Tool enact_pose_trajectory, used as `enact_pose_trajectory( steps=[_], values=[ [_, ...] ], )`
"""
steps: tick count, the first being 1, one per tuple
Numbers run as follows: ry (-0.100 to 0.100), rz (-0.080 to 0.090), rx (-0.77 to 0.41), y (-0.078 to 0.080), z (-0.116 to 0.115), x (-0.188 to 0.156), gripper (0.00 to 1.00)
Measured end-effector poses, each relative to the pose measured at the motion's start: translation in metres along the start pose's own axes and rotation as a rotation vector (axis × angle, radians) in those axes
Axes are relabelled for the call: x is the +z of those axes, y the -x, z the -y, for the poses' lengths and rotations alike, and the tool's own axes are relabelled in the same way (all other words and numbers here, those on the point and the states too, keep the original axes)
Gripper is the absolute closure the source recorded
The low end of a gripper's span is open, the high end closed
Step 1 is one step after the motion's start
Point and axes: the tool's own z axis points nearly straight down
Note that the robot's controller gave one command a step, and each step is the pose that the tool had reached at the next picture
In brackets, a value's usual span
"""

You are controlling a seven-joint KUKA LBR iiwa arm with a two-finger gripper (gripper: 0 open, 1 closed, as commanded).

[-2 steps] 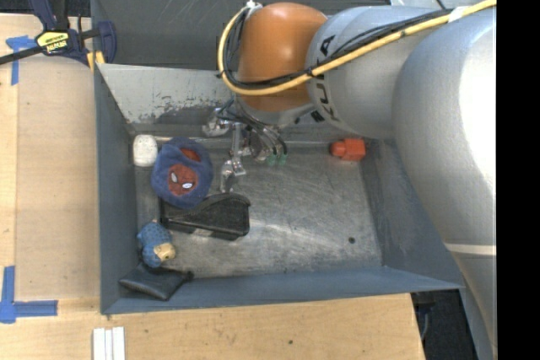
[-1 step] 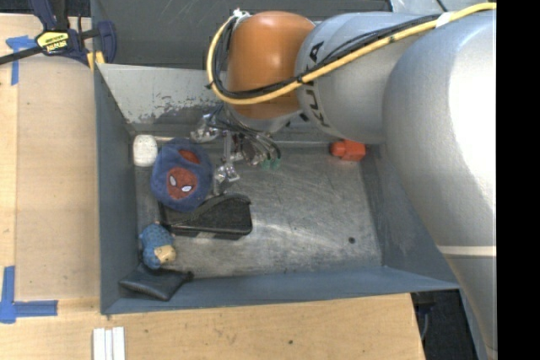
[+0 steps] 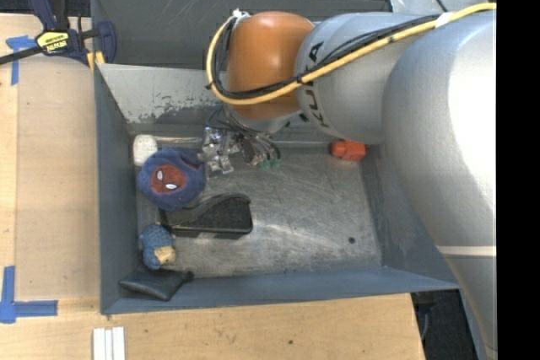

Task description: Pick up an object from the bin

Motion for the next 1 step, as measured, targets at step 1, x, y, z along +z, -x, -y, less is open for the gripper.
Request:
enact_pose_trajectory(
  steps=[1],
  values=[
    [0.000, 0.001, 0.028, -0.0045, -0.0331, -0.1632, 1.00]
  ],
)
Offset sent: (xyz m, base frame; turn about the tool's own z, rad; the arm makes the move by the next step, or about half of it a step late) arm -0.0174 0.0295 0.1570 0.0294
